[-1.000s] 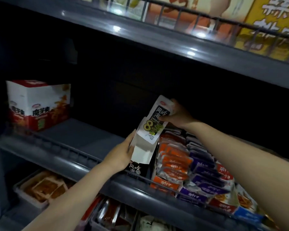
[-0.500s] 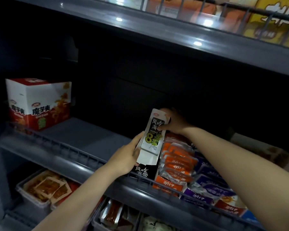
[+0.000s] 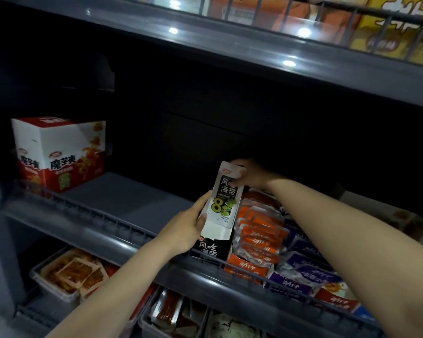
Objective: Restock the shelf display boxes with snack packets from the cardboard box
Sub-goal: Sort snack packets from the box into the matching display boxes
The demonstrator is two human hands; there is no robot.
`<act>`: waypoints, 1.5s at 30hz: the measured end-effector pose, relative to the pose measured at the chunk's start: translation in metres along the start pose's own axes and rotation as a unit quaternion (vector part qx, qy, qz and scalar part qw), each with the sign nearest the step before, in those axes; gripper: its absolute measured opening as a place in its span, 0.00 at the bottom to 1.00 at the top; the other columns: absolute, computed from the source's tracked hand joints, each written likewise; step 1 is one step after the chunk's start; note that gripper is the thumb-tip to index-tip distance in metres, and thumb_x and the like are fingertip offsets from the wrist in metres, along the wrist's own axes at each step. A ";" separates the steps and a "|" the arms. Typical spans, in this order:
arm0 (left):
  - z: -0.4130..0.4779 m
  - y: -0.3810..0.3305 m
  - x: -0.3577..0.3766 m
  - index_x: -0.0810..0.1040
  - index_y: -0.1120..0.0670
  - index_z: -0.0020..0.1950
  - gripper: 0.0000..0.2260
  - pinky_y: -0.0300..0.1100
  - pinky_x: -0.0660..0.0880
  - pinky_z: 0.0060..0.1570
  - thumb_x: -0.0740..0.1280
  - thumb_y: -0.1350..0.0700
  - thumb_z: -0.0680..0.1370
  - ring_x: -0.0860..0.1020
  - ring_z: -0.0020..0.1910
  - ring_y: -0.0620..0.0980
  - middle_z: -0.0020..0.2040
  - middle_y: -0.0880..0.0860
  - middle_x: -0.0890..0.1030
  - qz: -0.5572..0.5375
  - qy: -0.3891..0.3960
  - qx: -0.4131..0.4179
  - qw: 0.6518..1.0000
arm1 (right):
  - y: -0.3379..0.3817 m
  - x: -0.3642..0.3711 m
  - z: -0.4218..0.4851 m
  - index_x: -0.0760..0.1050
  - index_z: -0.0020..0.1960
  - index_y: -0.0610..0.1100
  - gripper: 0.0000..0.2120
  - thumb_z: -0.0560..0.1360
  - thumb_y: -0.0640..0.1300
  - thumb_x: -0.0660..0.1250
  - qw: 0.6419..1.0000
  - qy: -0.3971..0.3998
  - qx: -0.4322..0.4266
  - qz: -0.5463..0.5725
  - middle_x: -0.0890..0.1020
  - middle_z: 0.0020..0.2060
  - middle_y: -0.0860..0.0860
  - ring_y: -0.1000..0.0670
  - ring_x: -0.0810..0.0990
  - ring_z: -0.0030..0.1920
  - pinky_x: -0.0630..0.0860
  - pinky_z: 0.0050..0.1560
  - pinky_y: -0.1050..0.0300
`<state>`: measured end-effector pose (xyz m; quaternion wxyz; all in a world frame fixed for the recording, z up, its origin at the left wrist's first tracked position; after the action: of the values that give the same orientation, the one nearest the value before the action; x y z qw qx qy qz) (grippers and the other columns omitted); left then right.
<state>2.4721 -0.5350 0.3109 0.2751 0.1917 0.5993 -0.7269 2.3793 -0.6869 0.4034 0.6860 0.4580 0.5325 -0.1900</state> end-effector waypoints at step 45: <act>-0.265 0.008 0.321 0.57 0.50 0.76 0.27 0.48 0.66 0.68 0.61 0.47 0.79 0.67 0.69 0.54 0.73 0.52 0.65 0.241 0.191 -0.093 0.947 | -0.309 0.309 -0.531 0.66 0.70 0.48 0.27 0.74 0.48 0.71 0.910 0.102 0.302 0.267 0.68 0.66 0.50 0.49 0.69 0.68 0.69 0.58 0.61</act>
<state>2.2147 -0.3323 0.0539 0.3389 0.4393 0.6415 -0.5297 1.9635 -0.3325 -0.0154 0.4822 0.7852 0.3744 -0.1038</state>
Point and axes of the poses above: each hand's wrist, its own z-axis towards the middle knuckle, its own x-axis out of the palm, y = z × x, the point moved 8 cm from there along z, towards the middle knuckle
